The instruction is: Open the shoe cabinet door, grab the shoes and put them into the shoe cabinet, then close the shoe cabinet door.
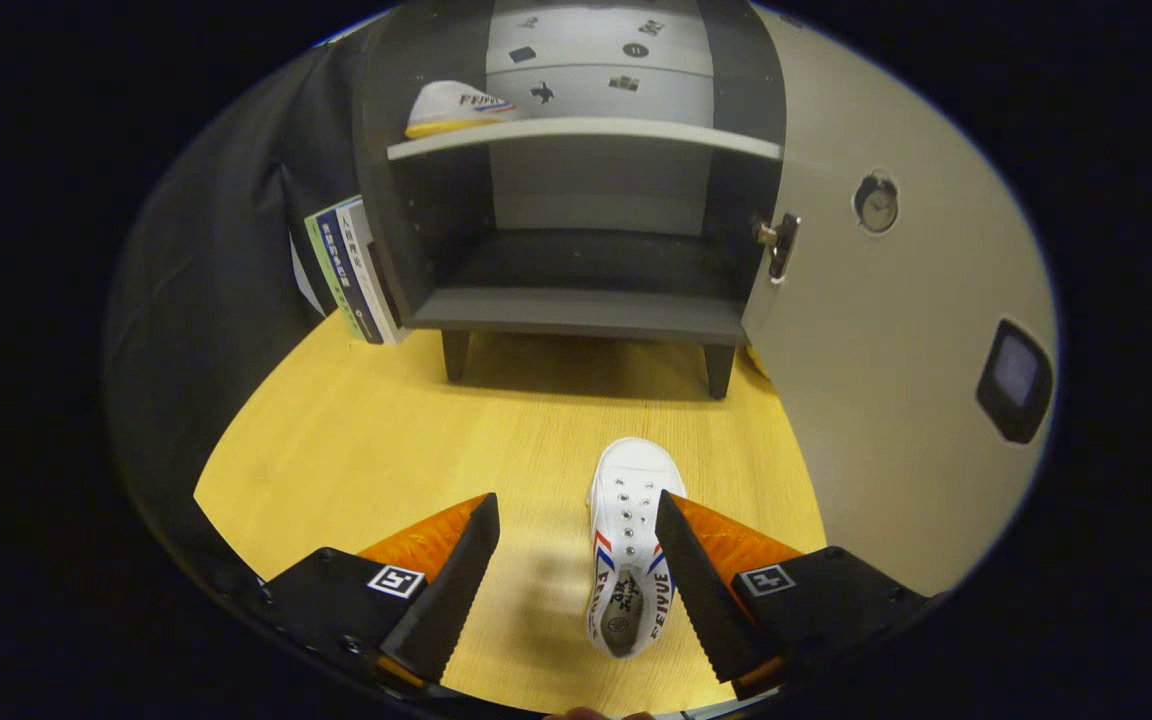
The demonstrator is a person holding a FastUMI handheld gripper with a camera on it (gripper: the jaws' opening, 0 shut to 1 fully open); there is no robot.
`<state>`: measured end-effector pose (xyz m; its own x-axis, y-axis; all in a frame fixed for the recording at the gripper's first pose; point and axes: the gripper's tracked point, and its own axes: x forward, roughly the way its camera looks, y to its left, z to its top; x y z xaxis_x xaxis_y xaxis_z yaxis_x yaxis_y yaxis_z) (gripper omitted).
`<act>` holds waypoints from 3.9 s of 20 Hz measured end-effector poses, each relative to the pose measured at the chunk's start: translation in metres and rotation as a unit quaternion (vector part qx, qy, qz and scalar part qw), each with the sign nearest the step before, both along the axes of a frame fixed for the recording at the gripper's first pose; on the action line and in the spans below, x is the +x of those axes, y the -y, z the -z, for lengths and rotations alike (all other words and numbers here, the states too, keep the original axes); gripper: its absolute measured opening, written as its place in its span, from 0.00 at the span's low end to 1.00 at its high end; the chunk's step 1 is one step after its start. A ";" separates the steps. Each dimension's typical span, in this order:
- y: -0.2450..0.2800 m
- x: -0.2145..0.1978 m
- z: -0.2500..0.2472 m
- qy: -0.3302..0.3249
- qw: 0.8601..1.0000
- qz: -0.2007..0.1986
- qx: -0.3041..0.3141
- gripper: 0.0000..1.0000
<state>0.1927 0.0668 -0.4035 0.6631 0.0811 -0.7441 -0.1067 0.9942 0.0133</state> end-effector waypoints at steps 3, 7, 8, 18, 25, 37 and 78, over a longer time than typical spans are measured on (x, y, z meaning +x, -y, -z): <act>0.005 -0.005 0.044 -0.055 0.998 0.006 0.005 0.98; 0.008 -0.005 0.072 -0.087 0.996 -0.007 -0.014 0.98; 0.008 -0.007 0.077 -0.096 0.995 -0.010 -0.020 0.98; 0.022 -0.003 0.085 -0.110 0.991 -0.005 -0.075 0.33; 0.017 -0.004 0.083 -0.117 0.992 0.004 -0.034 0.02; 0.000 -0.003 -0.037 -0.008 1.000 0.024 0.017 0.02; -0.002 0.355 -0.268 0.166 0.985 0.034 0.027 0.02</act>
